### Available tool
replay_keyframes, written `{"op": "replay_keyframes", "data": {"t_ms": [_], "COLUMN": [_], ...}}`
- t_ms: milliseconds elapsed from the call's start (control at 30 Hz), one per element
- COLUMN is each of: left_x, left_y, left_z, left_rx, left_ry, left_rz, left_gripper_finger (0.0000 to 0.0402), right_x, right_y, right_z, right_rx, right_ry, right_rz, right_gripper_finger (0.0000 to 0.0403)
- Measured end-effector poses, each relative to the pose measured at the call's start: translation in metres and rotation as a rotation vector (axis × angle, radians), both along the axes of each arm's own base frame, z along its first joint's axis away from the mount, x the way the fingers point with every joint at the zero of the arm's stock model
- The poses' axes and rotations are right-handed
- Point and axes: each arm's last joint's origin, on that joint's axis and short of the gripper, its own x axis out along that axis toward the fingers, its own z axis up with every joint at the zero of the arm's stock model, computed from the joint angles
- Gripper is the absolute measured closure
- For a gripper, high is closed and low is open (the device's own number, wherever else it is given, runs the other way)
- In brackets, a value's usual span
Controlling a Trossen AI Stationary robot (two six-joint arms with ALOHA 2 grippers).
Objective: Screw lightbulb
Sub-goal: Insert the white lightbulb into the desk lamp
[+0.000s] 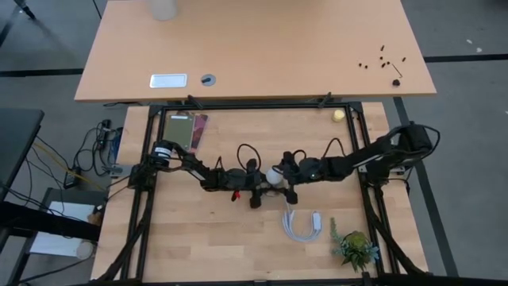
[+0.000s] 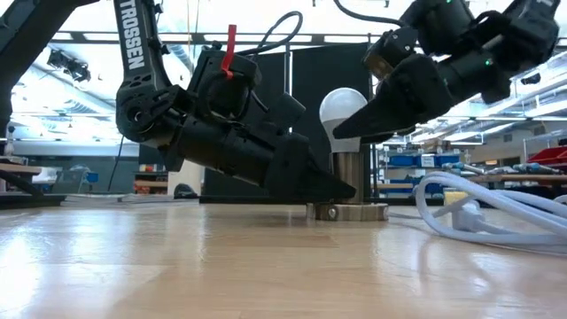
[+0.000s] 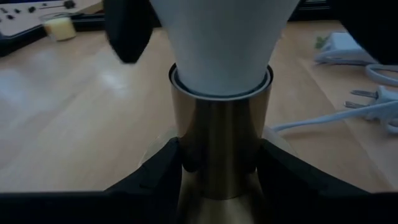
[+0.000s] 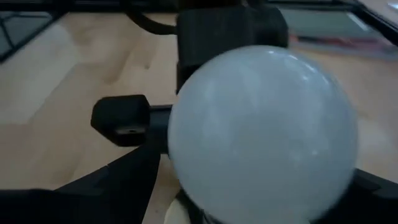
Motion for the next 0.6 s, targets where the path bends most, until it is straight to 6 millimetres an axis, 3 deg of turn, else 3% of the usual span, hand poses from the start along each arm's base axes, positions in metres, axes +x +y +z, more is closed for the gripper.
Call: {"op": "replay_keyframes", "data": {"t_ms": [333,600], "left_x": [0.000,0.000], "left_y": [-0.001,0.000], "left_z": [0.000,0.000], "left_rx": [-0.007,-0.020], "left_ry": [-0.002,-0.005], "left_rz": [-0.012,0.045], "left_gripper_finger": [0.0211,0.0211], "right_x": [0.005,-0.010], "right_y": [-0.005,0.002], "right_z": [-0.005,-0.001], "right_rx": [-0.012,0.082], "right_ry": [-0.031,0.114], "right_rz": [0.035,-0.039], "right_gripper_finger": [0.0058,0.0058]}}
